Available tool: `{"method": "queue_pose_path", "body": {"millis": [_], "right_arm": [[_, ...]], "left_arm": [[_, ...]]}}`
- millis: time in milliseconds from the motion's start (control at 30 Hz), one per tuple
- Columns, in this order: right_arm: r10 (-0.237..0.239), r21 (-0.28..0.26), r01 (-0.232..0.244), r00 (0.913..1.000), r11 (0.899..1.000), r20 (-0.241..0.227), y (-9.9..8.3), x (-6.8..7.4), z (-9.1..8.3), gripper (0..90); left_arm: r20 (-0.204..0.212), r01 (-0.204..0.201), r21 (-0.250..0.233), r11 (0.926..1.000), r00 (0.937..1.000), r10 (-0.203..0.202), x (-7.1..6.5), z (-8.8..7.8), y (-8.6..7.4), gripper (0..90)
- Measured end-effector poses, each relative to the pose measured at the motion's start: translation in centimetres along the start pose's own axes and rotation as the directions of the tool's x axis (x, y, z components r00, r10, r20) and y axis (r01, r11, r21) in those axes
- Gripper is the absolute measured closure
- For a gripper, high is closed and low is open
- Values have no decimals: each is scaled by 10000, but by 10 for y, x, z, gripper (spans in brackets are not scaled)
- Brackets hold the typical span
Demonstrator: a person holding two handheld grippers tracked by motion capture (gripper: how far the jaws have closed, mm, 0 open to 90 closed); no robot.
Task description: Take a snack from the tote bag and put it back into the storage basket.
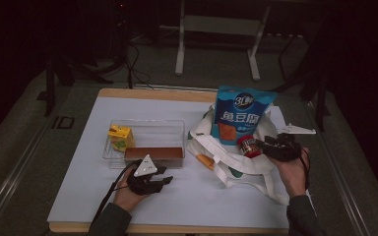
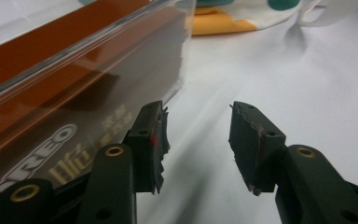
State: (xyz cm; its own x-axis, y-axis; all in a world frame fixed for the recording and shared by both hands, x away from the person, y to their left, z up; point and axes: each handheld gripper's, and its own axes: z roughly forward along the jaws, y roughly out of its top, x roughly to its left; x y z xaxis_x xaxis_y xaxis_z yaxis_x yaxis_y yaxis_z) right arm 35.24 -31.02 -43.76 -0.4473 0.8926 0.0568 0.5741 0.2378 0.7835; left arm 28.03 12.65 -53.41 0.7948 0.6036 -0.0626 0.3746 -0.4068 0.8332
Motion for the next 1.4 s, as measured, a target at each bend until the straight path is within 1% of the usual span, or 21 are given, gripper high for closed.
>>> {"method": "queue_pose_path", "body": {"millis": [67,133,200,300,400,467,767,900,1000,1100,1167,1267,1400], "right_arm": [[-24,-33,24,10000,10000,-5,1,0,0,561],[-54,-23,54,10000,10000,-26,2,0,1,562],[-132,-24,131,9999,9999,-31,3,0,2,561],[-164,-44,164,9999,9999,-51,4,0,4,559],[-157,-69,156,9999,9999,-36,6,1,6,552],[-121,-88,121,9999,9999,-43,8,0,7,547],[-89,-190,89,10000,9998,33,20,-3,11,520],[58,-272,-55,9999,9996,87,26,-5,14,486],[205,-311,-199,9996,9993,193,29,-6,17,460],[330,-371,-325,9993,9988,148,33,-7,20,446],[324,-372,-315,9992,9988,220,37,-8,22,433],[445,-400,-437,9988,9982,198,43,-9,25,426],[416,-473,-405,9989,9981,209,52,-8,28,413]], "left_arm": [[-9,-57,-109,9999,10000,57,0,0,-1,547],[19,-23,-142,9999,10000,23,1,0,-2,547],[0,-16,-198,9998,10000,16,2,1,-3,515],[43,121,-334,9994,9999,-119,3,1,-4,510],[74,358,-420,9985,9993,-355,6,0,-5,505],[70,419,-443,9981,9991,-416,6,0,-5,499],[-52,319,-419,9986,9995,-321,5,0,-5,480],[-73,374,-414,9984,9993,-377,5,0,-5,471],[-80,287,-384,9988,9995,-291,4,1,-5,471],[-70,242,-324,9992,9997,-244,4,1,-5,467],[-71,257,-314,9992,9996,-260,4,1,-5,466],[-100,299,-291,9991,9995,-302,4,2,-4,462],[-85,293,-290,9992,9995,-295,4,1,-4,462]]}}
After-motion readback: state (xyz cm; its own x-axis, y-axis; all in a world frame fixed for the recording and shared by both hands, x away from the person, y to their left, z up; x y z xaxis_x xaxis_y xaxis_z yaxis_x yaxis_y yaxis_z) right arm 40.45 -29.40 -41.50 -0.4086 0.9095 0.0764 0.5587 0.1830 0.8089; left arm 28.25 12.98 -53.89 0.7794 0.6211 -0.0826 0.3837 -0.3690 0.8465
